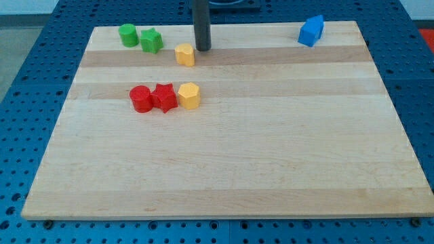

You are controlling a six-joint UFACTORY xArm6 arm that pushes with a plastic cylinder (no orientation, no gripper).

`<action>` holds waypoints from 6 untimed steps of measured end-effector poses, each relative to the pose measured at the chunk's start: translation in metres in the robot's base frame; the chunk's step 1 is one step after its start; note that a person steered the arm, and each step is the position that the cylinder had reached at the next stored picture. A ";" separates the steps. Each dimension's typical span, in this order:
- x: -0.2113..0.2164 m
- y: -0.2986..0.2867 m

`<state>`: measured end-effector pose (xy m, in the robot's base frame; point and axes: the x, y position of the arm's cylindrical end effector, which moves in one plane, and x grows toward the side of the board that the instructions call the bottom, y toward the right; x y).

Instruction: Place the yellow heart diagonally top left to the yellow hexagon

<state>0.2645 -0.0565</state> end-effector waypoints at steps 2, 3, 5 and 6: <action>0.000 -0.039; 0.003 -0.047; 0.022 -0.069; 0.036 -0.070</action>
